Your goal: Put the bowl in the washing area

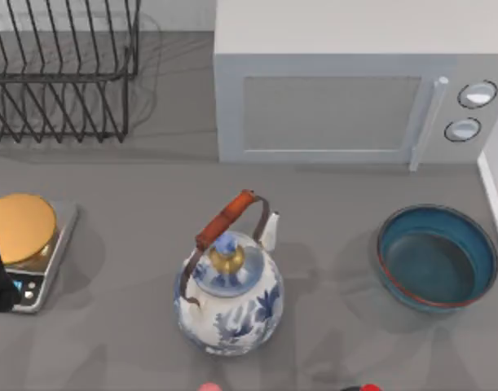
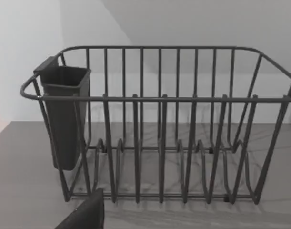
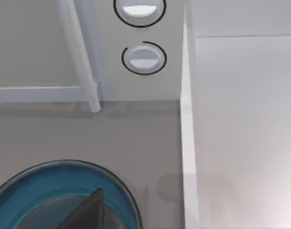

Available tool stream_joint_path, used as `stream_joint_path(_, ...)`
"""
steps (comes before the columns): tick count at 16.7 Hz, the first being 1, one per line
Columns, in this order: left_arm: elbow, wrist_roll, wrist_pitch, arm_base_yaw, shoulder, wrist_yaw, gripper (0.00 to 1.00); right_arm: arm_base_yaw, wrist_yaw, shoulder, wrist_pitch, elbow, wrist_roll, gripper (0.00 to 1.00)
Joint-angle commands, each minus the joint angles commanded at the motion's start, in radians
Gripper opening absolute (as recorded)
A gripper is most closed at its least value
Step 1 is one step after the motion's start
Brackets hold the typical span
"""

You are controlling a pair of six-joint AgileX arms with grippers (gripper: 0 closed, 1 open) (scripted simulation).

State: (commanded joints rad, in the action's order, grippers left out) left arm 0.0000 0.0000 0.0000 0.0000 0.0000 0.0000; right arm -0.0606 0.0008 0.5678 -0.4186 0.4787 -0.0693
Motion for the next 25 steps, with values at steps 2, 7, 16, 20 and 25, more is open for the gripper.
stream_joint_path(2, 0.000, 0.000, 0.000, 0.000, 0.000, 0.000, 1.00, -0.019, 0.001, 0.208, -0.136, 0.144, -0.020, 1.00)
stream_joint_path(7, 0.000, 0.000, 0.000, 0.000, 0.000, 0.000, 1.00, -0.065, 0.003, 0.704, -0.464, 0.489, -0.068, 1.00)
stream_joint_path(16, 0.000, 0.000, 0.000, 0.000, 0.000, 0.000, 1.00, -0.115, 0.000, 1.149, -0.777, 0.868, -0.119, 1.00)
stream_joint_path(20, 0.000, 0.000, 0.000, 0.000, 0.000, 0.000, 1.00, -0.116, 0.000, 1.155, -0.781, 0.873, -0.120, 1.00)
stream_joint_path(25, 0.000, 0.000, 0.000, 0.000, 0.000, 0.000, 1.00, -0.114, 0.000, 1.174, -0.705, 0.812, -0.118, 1.00)
